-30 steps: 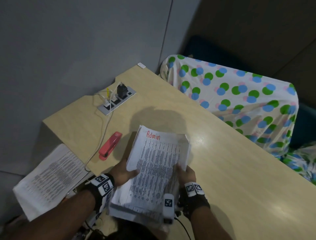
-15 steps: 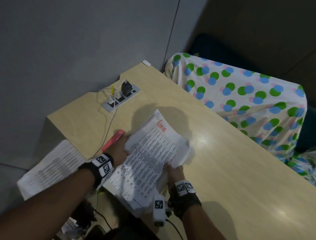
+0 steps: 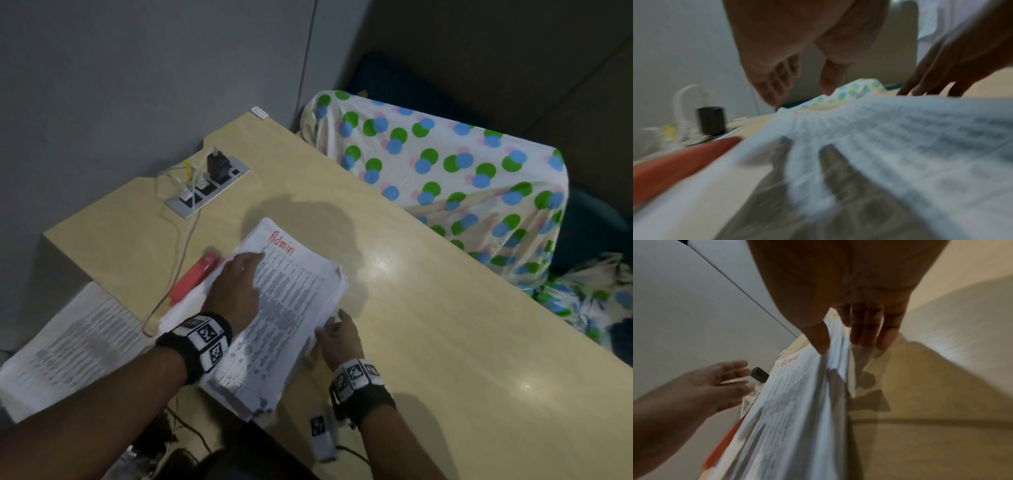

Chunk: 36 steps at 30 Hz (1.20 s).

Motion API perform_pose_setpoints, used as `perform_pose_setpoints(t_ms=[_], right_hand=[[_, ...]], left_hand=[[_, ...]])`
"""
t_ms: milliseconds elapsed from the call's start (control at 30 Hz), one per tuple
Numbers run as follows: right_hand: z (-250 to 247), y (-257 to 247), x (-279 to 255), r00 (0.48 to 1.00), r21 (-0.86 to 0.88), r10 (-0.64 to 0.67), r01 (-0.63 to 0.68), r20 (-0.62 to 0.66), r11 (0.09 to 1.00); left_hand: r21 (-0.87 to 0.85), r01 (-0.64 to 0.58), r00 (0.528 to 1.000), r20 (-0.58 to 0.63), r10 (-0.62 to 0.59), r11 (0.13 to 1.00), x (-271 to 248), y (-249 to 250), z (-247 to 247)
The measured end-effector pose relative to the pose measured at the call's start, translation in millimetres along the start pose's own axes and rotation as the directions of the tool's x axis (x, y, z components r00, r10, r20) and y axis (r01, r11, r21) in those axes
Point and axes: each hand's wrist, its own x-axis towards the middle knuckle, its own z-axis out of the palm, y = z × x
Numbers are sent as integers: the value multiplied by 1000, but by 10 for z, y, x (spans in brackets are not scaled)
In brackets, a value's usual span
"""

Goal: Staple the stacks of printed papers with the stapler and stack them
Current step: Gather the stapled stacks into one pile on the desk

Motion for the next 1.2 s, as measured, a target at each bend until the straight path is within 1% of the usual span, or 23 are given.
perform_pose_setpoints(t_ms=[67, 133, 167, 200, 267, 333, 400, 467, 533, 567, 667, 733, 800, 833, 867, 900, 933, 967, 1000, 1033, 1067, 1133, 1200], right_hand=[[-237, 221, -104, 991, 18, -40, 43, -124, 999], [-507, 539, -172, 965, 3, -103, 107, -240, 994], [-664, 713, -199, 953, 16, -97, 107, -286, 994], [-835, 903, -212, 943, -2, -76, 79, -324, 997], [-1212, 1264, -257, 915, -83, -24, -10, -402, 997], [-1563, 1625, -319, 880, -140, 61, -143, -471, 980], [-1869, 1949, -394, 853, -195, 104, -233, -512, 953], [-2097, 2221, -491, 848, -257, 116, -283, -516, 924], [-2203, 2486, -557, 861, -317, 133, -318, -491, 894], [-2208, 2620, -574, 873, -353, 136, -326, -468, 877], [-1992, 2807, -569, 929, -498, 108, -285, -355, 819], [-1681, 2647, -562, 941, -541, 115, -279, -317, 793], [-1328, 2325, -580, 953, -580, 88, -248, -290, 776], [-1132, 2175, -576, 971, -618, 29, -173, -235, 767], [-933, 2027, -583, 990, -656, -57, -43, -131, 753], [-701, 1888, -611, 987, -675, -159, 131, 20, 727], [-470, 1750, -675, 947, -665, -251, 318, 198, 676], [-235, 1648, -754, 876, -644, -330, 482, 352, 594], [-32, 1574, -836, 794, -625, -396, 607, 461, 491], [127, 1518, -915, 737, -606, -440, 674, 513, 423], [226, 1484, -976, 707, -582, -451, 706, 544, 404], [217, 1472, -1014, 679, -503, -430, 732, 596, 460], [-45, 1437, -1023, 602, -346, -477, 781, 641, 521]], left_hand=[[-159, -48, 986, 149, 72, 986, -120, 167, 155], [-210, -162, 939, 268, 216, 964, -255, 283, 385], [-226, -218, 910, 305, 282, 949, -324, 338, 516], [-238, -250, 883, 342, 322, 938, -395, 402, 642], [-249, -253, 843, 417, 339, 935, -537, 548, 867], [-266, -251, 816, 458, 352, 931, -654, 663, 1084], [-267, -259, 788, 498, 363, 928, -748, 738, 1262], [-240, -259, 780, 519, 349, 936, -830, 772, 1386], [-292, -228, 784, 510, 353, 929, -911, 785, 1441], [-345, -206, 798, 483, 361, 916, -959, 790, 1443], [-384, -140, 888, 359, 287, 913, -1018, 827, 1403], [-307, -112, 940, 275, 201, 945, -1062, 826, 1347], [-218, -97, 959, 239, 150, 971, -1132, 757, 1315], [-205, -78, 961, 244, 128, 976, -1175, 691, 1311], [-227, -46, 957, 268, 108, 973, -1211, 624, 1307], [-289, -10, 952, 290, 97, 957, -1254, 562, 1311], [-356, 38, 951, 301, 76, 934, -1290, 513, 1311], [-397, 72, 950, 306, 58, 915, -1319, 469, 1314], [-390, 90, 950, 311, 39, 916, -1349, 463, 1299], [-363, 89, 948, 316, 33, 928, -1381, 452, 1283], [-335, 78, 947, 319, 36, 939, -1408, 433, 1274], [-302, 34, 942, 327, 70, 953, -1485, 403, 1265], [-273, -53, 938, 316, 142, 960, -1565, 330, 1274]])
